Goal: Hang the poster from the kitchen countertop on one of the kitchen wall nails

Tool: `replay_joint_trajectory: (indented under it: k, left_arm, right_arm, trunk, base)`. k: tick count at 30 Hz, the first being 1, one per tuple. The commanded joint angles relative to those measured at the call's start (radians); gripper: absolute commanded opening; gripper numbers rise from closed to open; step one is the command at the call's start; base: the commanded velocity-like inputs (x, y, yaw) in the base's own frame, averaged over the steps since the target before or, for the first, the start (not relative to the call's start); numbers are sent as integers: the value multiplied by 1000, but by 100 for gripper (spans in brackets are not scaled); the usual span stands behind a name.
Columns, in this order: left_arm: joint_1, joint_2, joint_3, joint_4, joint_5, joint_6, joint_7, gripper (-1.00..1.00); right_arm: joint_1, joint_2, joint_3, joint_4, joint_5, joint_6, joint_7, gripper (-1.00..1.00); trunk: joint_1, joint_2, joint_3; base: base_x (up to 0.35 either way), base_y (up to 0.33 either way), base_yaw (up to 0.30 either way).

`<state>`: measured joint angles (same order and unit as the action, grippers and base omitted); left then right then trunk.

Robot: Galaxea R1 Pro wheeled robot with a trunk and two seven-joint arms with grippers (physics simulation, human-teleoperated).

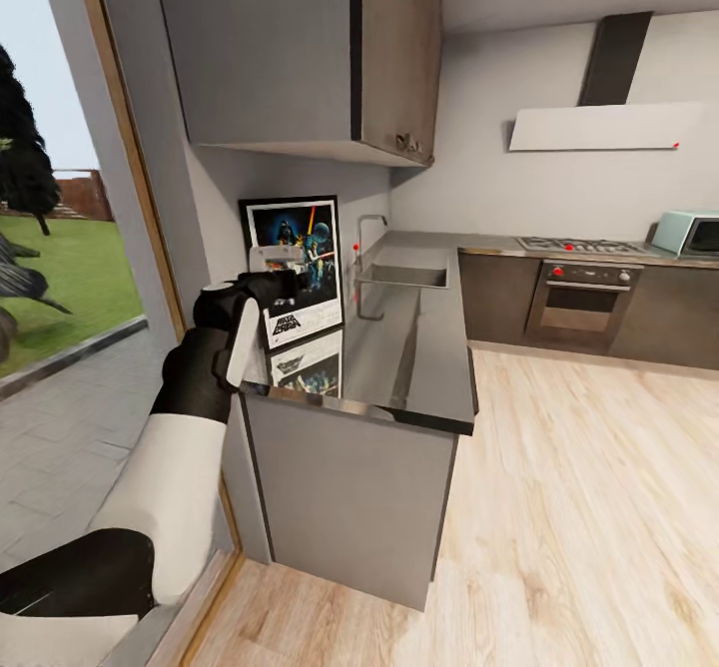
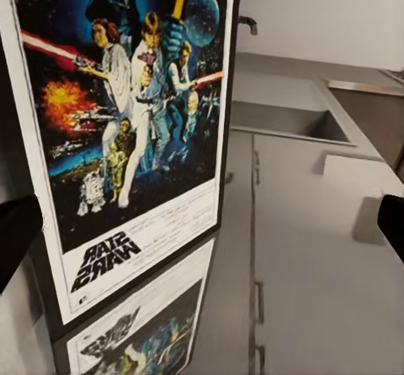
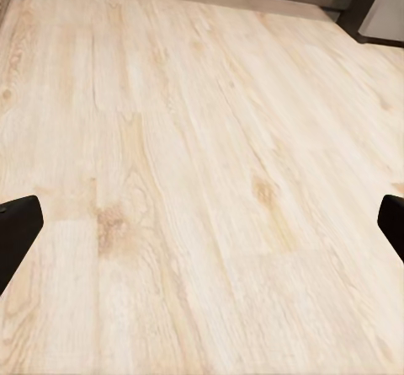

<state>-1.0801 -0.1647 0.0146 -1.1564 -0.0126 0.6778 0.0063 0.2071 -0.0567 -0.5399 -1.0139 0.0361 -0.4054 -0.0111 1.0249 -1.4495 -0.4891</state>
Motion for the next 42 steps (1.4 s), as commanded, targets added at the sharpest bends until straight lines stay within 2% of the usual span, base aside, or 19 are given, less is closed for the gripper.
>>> replay_joint_trajectory:
  k: [1, 5, 6, 7, 11, 22, 42]
  left_arm:
    - [-2, 0, 5, 0, -1, 5, 1, 100]
    - [-4, 3, 14, 1, -1, 3, 12, 100]
    - [-4, 5, 22, 2, -1, 3, 30, 100]
    - [-4, 11, 46, 2, 0, 2, 74, 100]
    - [-4, 13, 55, 1, 2, 1, 90, 100]
    - [-4, 14, 59, 1, 3, 2, 94, 100]
    - [-4, 14, 57, -3, 5, 2, 91, 100]
  right_arm:
    - [0, 0, 0, -1, 4, -2, -1, 100]
    - [0, -1, 0, 0, 4, -2, -1, 100]
    - [0, -1, 0, 0, 4, -2, -1, 100]
    - [0, -1, 0, 0, 4, -2, -1, 100]
    - [0, -2, 0, 0, 4, -1, -1, 100]
    - [0, -2, 0, 19, 4, -1, -1, 100]
    - [0, -2, 0, 21, 4, -1, -1, 100]
  trunk:
    - [0, -1, -1]
    - [0, -1, -1]
    - [0, -1, -1]
    - [0, -1, -1]
    - [0, -1, -1]
    - [0, -1, -1]
    - [0, -1, -1]
  base:
    - [96, 81, 0]
    - [156, 132, 0]
    - [93, 78, 0]
    - [30, 26, 0]
    - [43, 48, 0]
    - [100, 95, 0]
    - [78, -22, 0]
